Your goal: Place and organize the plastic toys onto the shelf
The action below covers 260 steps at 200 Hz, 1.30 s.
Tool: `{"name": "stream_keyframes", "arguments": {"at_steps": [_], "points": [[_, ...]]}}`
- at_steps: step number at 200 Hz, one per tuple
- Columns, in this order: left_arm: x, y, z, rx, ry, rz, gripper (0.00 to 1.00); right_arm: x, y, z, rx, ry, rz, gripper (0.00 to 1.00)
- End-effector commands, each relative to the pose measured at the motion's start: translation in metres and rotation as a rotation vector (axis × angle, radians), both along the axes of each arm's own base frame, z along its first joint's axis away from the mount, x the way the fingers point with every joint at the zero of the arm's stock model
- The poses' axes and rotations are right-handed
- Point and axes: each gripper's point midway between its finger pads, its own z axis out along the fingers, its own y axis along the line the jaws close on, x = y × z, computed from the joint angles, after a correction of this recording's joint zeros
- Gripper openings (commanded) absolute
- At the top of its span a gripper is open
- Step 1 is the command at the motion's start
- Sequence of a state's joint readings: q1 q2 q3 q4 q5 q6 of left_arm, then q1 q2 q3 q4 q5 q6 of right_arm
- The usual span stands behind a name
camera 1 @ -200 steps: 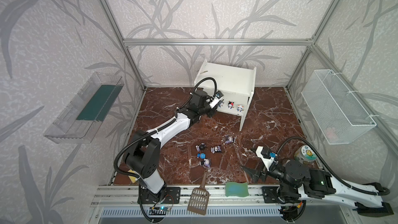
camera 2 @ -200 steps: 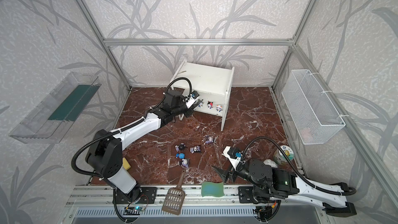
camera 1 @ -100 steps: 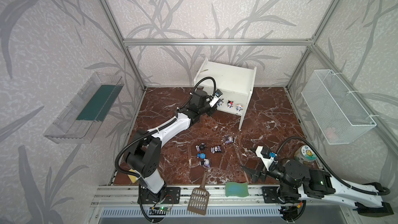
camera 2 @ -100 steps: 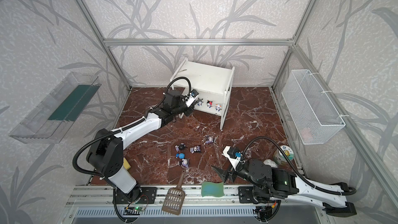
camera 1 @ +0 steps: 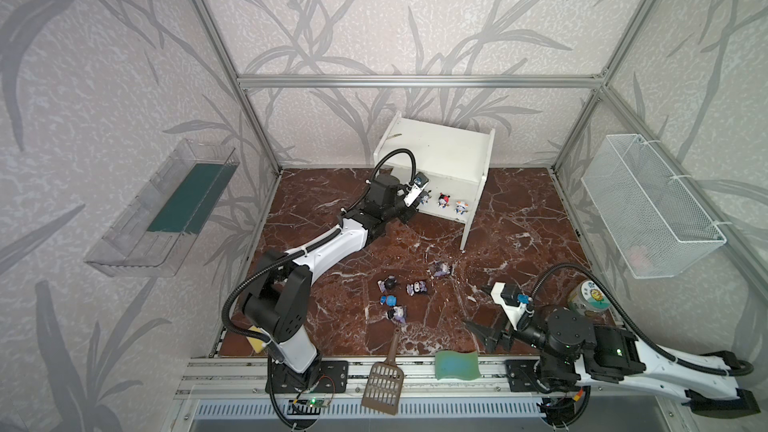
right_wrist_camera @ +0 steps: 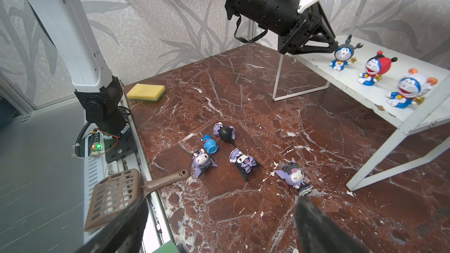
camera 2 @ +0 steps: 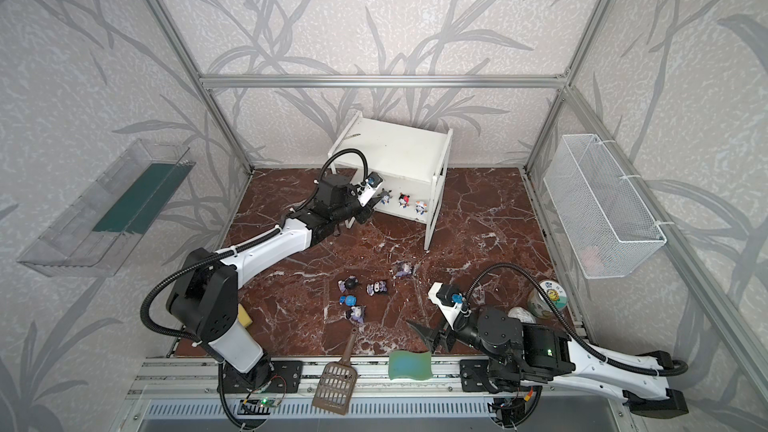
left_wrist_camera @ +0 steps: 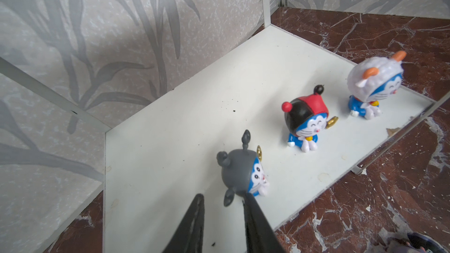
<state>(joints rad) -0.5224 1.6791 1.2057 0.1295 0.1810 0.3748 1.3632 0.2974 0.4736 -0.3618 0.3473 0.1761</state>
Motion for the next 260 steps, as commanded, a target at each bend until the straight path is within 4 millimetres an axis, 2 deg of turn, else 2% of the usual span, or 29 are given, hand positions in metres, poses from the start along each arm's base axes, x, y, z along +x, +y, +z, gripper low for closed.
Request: {"name": "stream_keyframes", "arguments": {"at_steps": [1,31,77,104,134,141,190,206,215,231,260], "points": [[0.001,0.005,0.014,-0.041,-0.033,0.027,0.37,0.002,0.003,0.003,0.027,0.000,-0.011,0.93],[-0.006,0.010,0.017,-0.052,-0.032,0.038,0.50,0.008,0.006,-0.005,0.008,0.025,-0.049,0.93],[-0.028,0.021,0.024,-0.104,-0.032,0.065,0.65,0.027,0.010,-0.041,-0.106,0.120,-0.194,0.94],[-0.049,0.028,0.035,-0.148,-0.018,0.089,0.99,0.042,0.007,-0.066,-0.132,0.281,-0.269,0.94],[-0.078,0.039,0.046,-0.250,0.037,0.154,0.99,0.057,0.005,-0.088,-0.116,0.468,-0.321,0.92],[-0.084,0.040,0.046,-0.259,0.049,0.173,0.99,0.066,0.001,-0.092,-0.101,0.500,-0.354,0.92],[-0.135,0.054,0.029,-0.186,0.132,0.294,0.99,0.079,0.014,-0.105,-0.160,0.556,-0.327,0.89],[-0.149,0.070,0.024,-0.190,0.176,0.341,0.99,0.080,0.017,-0.111,-0.219,0.559,-0.315,0.87],[-0.156,0.082,0.023,-0.193,0.193,0.383,0.99,0.083,0.011,-0.115,-0.256,0.566,-0.352,0.86],[-0.169,0.102,0.020,-0.195,0.212,0.435,0.99,0.088,0.010,-0.113,-0.264,0.554,-0.356,0.85],[-0.191,0.128,0.006,-0.167,0.269,0.494,0.99,0.087,0.025,-0.112,-0.244,0.582,-0.283,0.78]]}}
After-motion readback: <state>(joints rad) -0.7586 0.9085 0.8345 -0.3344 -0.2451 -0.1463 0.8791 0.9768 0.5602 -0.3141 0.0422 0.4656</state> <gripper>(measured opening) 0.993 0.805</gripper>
